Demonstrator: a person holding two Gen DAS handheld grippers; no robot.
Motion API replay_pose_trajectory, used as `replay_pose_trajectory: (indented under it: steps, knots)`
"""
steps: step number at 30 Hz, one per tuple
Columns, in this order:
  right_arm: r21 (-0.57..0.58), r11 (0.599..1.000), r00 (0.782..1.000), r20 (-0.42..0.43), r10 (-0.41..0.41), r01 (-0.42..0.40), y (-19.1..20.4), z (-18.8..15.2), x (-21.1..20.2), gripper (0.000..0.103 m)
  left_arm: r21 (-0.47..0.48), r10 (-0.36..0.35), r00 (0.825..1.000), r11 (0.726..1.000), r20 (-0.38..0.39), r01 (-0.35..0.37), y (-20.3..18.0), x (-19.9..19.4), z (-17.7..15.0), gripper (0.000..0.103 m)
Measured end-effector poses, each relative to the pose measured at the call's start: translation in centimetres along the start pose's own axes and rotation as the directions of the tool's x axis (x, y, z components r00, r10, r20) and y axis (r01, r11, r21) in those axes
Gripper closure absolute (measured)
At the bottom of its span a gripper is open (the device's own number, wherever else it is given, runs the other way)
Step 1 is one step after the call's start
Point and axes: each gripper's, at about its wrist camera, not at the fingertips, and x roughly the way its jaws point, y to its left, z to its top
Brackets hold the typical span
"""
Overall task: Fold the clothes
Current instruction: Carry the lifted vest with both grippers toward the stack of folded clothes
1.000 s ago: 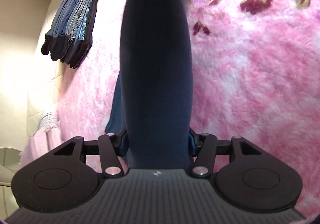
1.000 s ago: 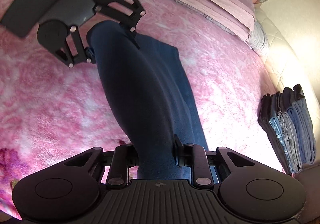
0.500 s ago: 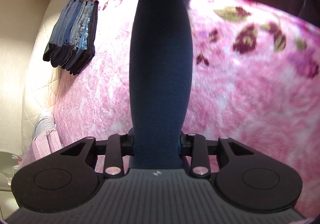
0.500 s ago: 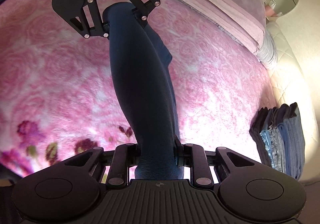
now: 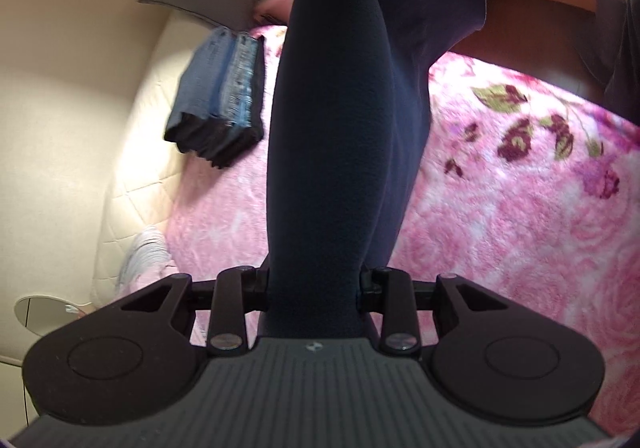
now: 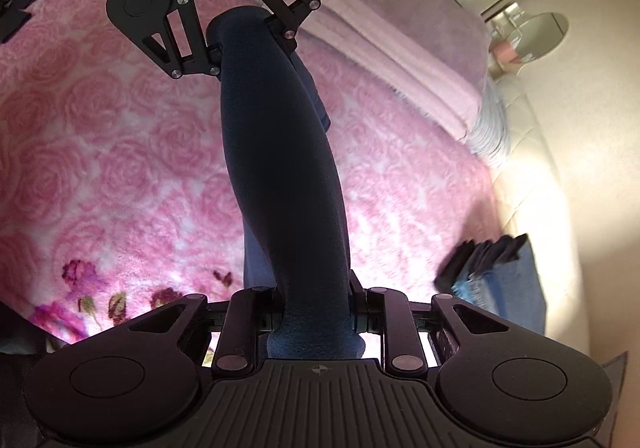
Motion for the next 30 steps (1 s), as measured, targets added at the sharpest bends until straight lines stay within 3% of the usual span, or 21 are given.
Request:
replay_pose_trajectory:
  steps: [5,14,20,30]
  knots:
    - [-0.025,0.999,0.999,0.020,-0.034,0.035,-1.2,0.8,-2.2,0.080,-0.028,0.038,0.999,0.999,0.021,-0.038,1.6,-2.0,0.2,0.074]
    - [-0.046,0.993,0.994,-0.004,-0.112,0.112,-2.9,-0.5,-4.7,0.080,0.102,0.164,0.985,0.980,0.048,-0.169,2.9,-2.9,3.6,0.074]
    - [-0.034,0.983,0.983,-0.044,-0.180,0.179,-4.0,-2.1,-7.0,0.080,0.116,0.180,0.979,0.975,0.101,-0.191,3.7,-2.9,6.3,0.074]
    - [0.003,0.974,0.969,-0.093,-0.227,0.228,-6.4,-6.2,-9.3,0.080,0.159,0.186,0.968,0.964,0.168,-0.213,5.5,-1.5,11.8,0.074]
